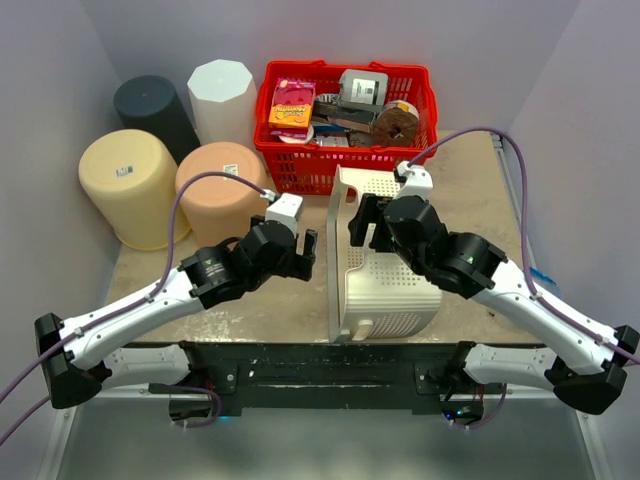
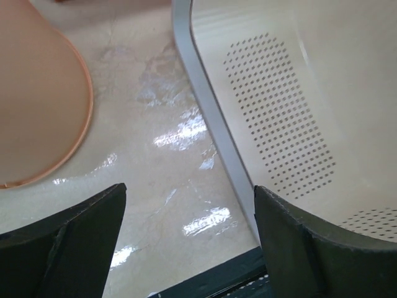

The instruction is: Turn the large container upside down

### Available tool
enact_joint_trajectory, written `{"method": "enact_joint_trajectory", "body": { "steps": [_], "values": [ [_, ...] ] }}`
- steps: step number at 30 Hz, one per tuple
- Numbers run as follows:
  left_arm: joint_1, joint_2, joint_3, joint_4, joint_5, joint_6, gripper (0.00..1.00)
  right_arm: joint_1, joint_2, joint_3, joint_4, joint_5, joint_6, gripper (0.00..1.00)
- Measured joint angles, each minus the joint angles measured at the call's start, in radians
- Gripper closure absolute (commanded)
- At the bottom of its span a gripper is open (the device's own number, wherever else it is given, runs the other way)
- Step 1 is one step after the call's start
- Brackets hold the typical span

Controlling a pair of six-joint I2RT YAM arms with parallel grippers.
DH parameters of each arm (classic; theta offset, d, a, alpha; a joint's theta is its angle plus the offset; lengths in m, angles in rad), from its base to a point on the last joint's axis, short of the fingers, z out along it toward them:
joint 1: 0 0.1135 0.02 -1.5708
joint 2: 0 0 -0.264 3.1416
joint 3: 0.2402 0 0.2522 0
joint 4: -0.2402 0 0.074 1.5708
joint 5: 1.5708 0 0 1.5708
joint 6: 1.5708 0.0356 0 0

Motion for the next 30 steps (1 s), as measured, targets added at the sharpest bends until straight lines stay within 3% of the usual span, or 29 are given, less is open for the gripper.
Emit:
{"method": "enact_joint_trajectory", "body": {
  "steps": [9, 21, 26, 30],
  "values": [
    [0.0, -0.005, 0.182, 0.009, 0.053, 0.068, 0.12, -0.001, -0.029, 0.086, -0.083, 0.055, -0.014, 0.16],
    [-0.001, 0.22, 0.409, 0.008, 0.147, 0.117, 0.14, -0.067, -0.241, 0.064, -0.302, 0.203, 0.06, 0.18],
    [-0.009, 0.26, 0.459, 0.007, 0.177, 0.117, 0.15, -0.161, -0.237, 0.03, -0.332, 0.171, 0.05, 0.18],
    [-0.02, 0.288, 0.498, 0.008, 0.19, 0.117, 0.16, -0.31, -0.227, -0.032, -0.306, 0.069, -0.002, 0.18]
  ]
}}
